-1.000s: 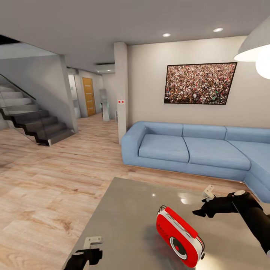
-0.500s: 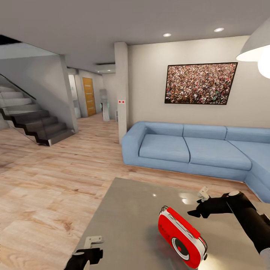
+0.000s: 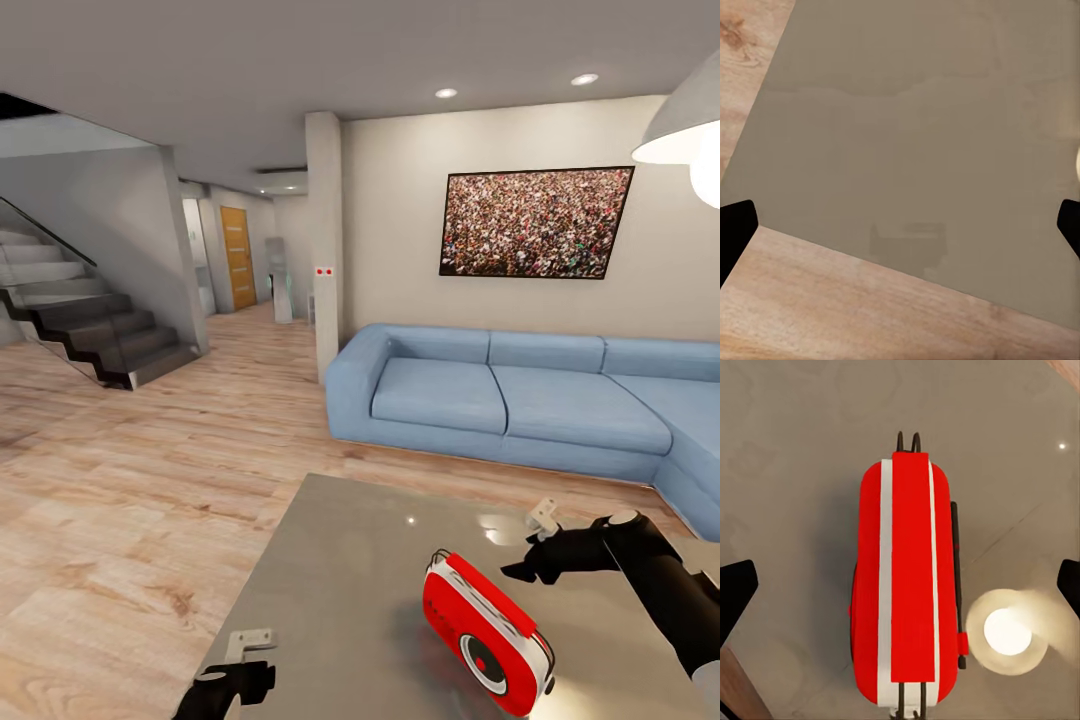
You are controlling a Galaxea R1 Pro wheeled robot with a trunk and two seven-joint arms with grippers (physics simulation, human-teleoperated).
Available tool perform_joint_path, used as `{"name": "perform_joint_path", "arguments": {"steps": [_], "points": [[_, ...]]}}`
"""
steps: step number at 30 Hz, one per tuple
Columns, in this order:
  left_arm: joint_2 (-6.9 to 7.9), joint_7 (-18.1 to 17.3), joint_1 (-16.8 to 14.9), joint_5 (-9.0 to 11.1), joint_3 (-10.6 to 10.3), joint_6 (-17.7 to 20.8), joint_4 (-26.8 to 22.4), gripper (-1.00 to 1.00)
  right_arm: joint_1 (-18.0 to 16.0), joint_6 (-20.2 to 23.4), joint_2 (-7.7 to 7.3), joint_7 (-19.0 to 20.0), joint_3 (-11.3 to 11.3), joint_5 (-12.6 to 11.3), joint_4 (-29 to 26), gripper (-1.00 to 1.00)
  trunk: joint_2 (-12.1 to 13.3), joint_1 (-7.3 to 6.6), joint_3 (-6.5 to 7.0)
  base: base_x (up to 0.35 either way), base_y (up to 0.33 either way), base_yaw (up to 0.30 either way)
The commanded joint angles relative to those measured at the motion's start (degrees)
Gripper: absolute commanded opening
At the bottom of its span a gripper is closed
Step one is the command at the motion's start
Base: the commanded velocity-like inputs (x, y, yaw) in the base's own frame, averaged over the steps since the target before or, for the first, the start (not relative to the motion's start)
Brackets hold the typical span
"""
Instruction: Turn on the radio receiver that's on the table in the living room.
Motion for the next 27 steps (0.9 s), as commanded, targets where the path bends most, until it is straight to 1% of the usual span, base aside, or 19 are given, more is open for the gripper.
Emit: {"name": "perform_joint_path", "arguments": {"steps": [1,5,10,20,21,25,27], "points": [[0.0,0.02,0.0,0.0,0.0,0.0,0.0,1.0,0.01,-0.03,0.0,0.0,-0.01,0.05,0.01,1.0,0.0,0.0,0.0,0.0,0.0,0.0],[0.0,0.07,0.0,0.0,0.0,0.0,0.02,1.0,0.0,-0.06,0.01,0.0,-0.05,0.1,0.02,1.0,0.0,0.0,0.0,0.0,-0.024,0.0],[0.0,0.1,0.01,0.0,0.0,0.0,0.02,1.0,0.0,-0.07,-0.02,-0.01,0.14,0.2,0.03,1.0,0.0,0.0,0.0,0.0,-0.121,0.0],[-0.07,0.1,0.04,0.0,-0.03,0.0,0.01,1.0,0.0,-0.07,0.01,0.39,0.24,0.25,0.03,1.0,0.0,0.0,0.0,0.0,-0.009,0.0],[-0.11,0.1,0.02,0.0,-0.05,0.0,0.02,1.0,0.0,-0.07,0.01,0.47,0.43,0.24,0.03,1.0,0.0,0.0,0.0,0.0,0.0,0.0],[-0.12,-0.01,0.03,0.03,-0.06,0.0,0.0,1.0,0.0,0.0,0.01,0.37,3.41,-0.02,0.03,1.0,0.0,0.0,0.0,0.0,0.0,0.0],[-0.02,-0.15,0.02,0.06,0.03,-0.01,-0.01,1.0,0.0,0.06,0.01,0.17,4.21,-0.09,0.03,1.0,0.0,0.0,0.0,0.0,0.0,0.0]]}}
